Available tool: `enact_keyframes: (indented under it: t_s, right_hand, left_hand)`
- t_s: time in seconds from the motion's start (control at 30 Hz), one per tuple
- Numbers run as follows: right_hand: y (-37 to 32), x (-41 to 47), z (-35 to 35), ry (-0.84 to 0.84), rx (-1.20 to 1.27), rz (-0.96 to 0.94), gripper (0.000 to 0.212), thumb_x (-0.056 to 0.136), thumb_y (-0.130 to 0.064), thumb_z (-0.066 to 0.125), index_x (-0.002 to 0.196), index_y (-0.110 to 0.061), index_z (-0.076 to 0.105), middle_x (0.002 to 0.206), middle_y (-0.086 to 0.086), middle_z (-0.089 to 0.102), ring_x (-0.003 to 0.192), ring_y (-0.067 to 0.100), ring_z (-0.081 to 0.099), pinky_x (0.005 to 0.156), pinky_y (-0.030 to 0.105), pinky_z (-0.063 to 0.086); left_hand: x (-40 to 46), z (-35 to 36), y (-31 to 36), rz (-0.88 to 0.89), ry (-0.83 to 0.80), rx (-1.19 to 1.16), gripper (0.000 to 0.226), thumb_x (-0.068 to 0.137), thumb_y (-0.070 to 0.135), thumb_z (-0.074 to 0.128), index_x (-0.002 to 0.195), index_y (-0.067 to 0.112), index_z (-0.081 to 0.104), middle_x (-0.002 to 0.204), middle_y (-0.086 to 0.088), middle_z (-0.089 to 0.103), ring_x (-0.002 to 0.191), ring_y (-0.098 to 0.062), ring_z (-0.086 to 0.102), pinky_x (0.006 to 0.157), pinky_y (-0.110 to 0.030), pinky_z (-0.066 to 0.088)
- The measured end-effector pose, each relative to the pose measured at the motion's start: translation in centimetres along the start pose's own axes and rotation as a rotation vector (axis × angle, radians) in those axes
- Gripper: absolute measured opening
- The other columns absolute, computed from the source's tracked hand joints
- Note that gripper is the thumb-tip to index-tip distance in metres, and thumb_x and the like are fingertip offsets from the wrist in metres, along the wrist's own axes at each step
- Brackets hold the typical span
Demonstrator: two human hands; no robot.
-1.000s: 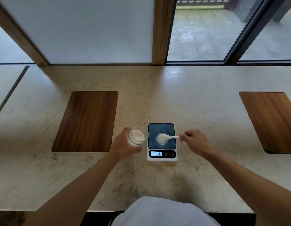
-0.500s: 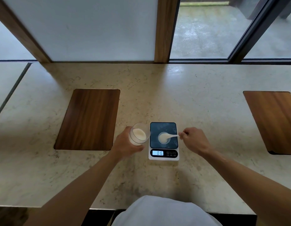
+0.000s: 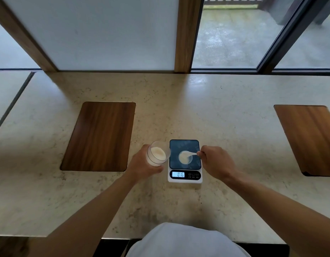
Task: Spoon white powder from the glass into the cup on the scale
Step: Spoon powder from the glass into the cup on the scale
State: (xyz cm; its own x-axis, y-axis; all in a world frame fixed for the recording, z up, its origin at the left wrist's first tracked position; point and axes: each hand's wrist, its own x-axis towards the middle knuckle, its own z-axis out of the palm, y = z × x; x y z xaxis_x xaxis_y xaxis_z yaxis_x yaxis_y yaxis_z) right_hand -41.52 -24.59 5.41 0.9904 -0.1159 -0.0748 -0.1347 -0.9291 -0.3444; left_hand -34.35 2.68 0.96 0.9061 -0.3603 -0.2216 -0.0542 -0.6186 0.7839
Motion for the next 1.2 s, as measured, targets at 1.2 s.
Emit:
enact_keyframes:
  t_s: [1.2]
  right_hand:
    - [-1.8,1.0,0.0,-0.072,1.498,0.818,0.022,0.100,-0.017,0.056,0.099,-0.002,0.072,0.079,0.007,0.059,0.066,0.015,0.054,0.060,0.029,0.048]
  left_hand:
    - [1.9,0.1,2.8,-0.008,0.080,-0.036,0.088,0.058,0.053,0.089,0.130,0.037,0.041,0.110,0.020,0.055,0.096,-0.004,0.059,0.069,-0.008,0.041]
